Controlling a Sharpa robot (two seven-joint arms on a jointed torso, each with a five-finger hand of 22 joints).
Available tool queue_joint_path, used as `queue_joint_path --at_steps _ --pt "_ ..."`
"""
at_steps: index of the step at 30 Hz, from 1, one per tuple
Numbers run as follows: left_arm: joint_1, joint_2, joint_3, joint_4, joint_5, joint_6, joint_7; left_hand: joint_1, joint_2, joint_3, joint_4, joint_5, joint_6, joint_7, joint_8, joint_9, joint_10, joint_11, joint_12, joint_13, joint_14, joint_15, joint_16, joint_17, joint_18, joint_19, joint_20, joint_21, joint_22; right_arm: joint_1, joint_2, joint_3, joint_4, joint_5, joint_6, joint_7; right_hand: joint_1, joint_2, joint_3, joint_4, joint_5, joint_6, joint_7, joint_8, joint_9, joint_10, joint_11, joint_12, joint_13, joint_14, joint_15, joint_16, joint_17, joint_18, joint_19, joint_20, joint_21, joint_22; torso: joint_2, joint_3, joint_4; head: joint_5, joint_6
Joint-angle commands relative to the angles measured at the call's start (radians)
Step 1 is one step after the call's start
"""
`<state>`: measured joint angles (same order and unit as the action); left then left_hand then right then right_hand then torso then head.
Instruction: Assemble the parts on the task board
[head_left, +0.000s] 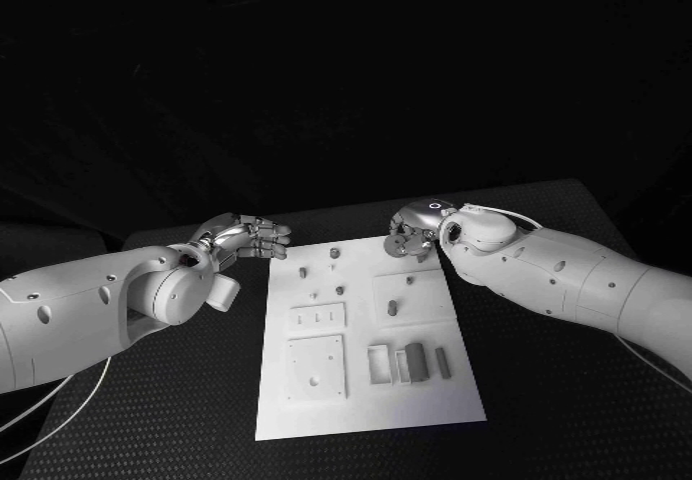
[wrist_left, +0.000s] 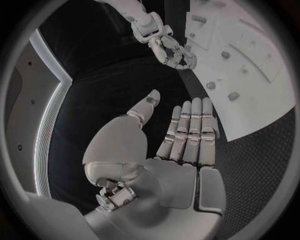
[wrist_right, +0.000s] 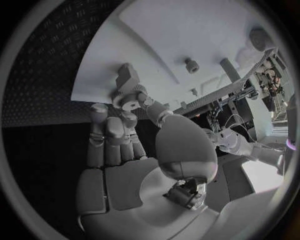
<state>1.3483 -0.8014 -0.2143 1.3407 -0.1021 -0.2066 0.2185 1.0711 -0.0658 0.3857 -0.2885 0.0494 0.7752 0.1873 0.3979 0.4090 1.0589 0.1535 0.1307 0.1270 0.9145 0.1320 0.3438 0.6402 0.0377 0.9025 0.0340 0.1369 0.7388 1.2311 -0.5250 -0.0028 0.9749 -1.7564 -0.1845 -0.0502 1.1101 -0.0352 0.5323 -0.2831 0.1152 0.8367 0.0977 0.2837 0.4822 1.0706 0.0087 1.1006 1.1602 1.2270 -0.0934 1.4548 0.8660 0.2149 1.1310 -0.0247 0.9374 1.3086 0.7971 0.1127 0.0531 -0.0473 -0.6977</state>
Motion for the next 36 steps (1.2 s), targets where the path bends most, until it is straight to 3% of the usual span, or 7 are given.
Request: queue_joint_path --at_steps 1,28,36 --pt "0.001 0.001 0.000 0.001 0.004 0.000 0.006 -0.002 0.002 -0.002 -0.002 0.000 -0.001 0.008 -0.004 -0.001 0.000 0.008 -0.005 -0.001 0.009 -0.001 -0.005 0.001 0.014 0.006 -0.002 -0.007 -0.001 -0.011 -0.003 -0.007 0.003 -0.033 0.017 -0.005 -0.010 -0.003 0.000 0.003 0.004 0.142 0.015 0.033 0.032 0.001 -0.006 0.006 -0.002 -0.001 -0.009 -0.004 0.000 0.047 -0.001 0.001 0.005 0.017 0.000 -0.0012 0.0756 0.001 -0.002" --pt "0.001 -0.004 0.000 0.004 0.004 0.002 0.005 -0.002 0.001 -0.002 -0.001 0.000 0.000 0.008 -0.004 -0.001 0.001 0.008 -0.006 -0.001 0.009 -0.001 -0.007 0.002 0.013 0.006 -0.002 -0.008 -0.001 0.003 -0.026 -0.003 0.132 -0.020 -0.007 -0.020 -0.024 -0.022 0.005 0.010 0.004 0.137 0.014 0.026 0.033 0.003 -0.008 0.009 -0.011 0.003 -0.012 -0.007 -0.001 0.047 0.004 -0.002 0.005 0.016 0.000 -0.0003 0.0736 0.006 -0.004" --pt "0.001 -0.005 0.000 0.004 0.004 0.002 0.005 -0.002 0.001 -0.002 -0.001 0.000 -0.001 0.008 -0.004 -0.001 0.001 0.008 -0.006 -0.001 0.009 -0.001 -0.007 0.003 0.013 0.006 -0.002 -0.008 -0.001 0.009 -0.017 0.001 0.158 -0.040 -0.024 -0.037 -0.026 -0.026 0.007 0.012 0.004 0.137 0.015 0.025 0.034 0.003 -0.008 0.009 -0.014 0.004 -0.011 -0.007 -0.001 0.047 0.006 -0.003 0.004 0.016 0.000 -0.0019 0.0751 0.009 -0.006"
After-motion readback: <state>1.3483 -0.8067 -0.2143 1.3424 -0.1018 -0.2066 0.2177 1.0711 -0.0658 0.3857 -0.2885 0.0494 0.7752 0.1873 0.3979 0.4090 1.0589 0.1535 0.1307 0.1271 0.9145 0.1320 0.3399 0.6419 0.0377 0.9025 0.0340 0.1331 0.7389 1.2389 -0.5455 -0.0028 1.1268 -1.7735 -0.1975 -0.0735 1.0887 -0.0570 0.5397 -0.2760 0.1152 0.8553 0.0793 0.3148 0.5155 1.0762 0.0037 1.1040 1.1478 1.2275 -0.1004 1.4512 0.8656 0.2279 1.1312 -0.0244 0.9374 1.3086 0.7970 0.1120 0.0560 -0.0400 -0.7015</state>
